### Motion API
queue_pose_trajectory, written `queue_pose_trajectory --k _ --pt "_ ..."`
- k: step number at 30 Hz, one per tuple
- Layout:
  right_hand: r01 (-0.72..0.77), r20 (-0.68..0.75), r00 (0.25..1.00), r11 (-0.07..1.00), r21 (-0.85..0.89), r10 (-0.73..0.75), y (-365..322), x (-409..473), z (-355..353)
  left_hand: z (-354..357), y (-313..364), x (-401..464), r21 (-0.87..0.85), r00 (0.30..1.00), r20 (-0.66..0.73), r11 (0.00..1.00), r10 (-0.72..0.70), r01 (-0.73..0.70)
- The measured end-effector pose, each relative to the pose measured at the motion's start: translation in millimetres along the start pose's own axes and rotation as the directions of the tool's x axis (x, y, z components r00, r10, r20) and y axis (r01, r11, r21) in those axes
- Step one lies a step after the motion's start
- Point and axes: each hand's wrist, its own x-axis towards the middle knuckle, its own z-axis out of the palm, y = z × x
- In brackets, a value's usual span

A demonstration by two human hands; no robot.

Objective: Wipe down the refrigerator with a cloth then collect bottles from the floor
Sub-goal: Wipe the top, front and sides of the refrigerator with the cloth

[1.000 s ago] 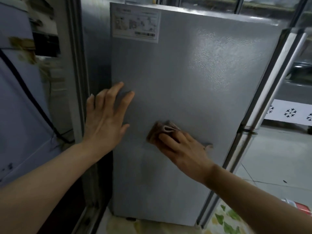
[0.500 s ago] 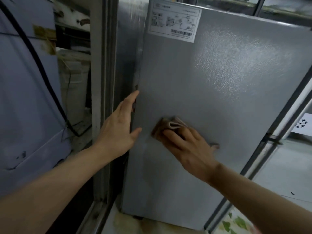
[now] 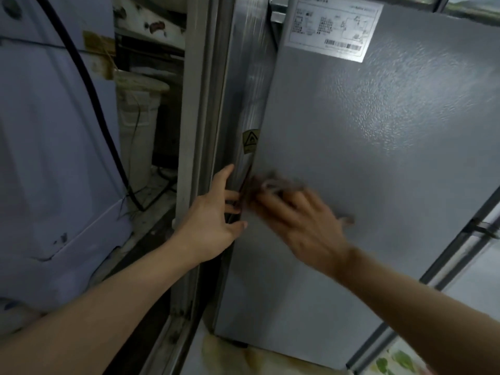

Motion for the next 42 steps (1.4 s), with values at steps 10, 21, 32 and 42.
queue_pose_trajectory --k 10,21,32,42 --pt "-0.13 -0.143 0.983 0.987 -0.092 0.116 8.7 39.1 8.6 5.4 -35.2 -9.5 0.144 0.987 -0.114 0.981 -0.117 0.133" --pt "0.156 0.221 0.964 0.987 -0.026 -0.146 -55.7 -56.8 32.3 10.2 -24.9 -24.9 0.319 0.983 -0.16 0.938 -0.089 0.137" --pt "-0.279 -0.063 0.959 0.957 -0.081 0.275 6.6 -71.8 4.0 61.4 -7.0 -18.6 0.317 0.981 -0.167 0.937 -0.096 0.146" --pt "-0.105 0.005 0.994 0.993 -0.048 0.105 17.8 -142.6 -10.7 72.9 -6.4 -32.7 0.389 0.98 -0.167 0.906 -0.106 0.164"
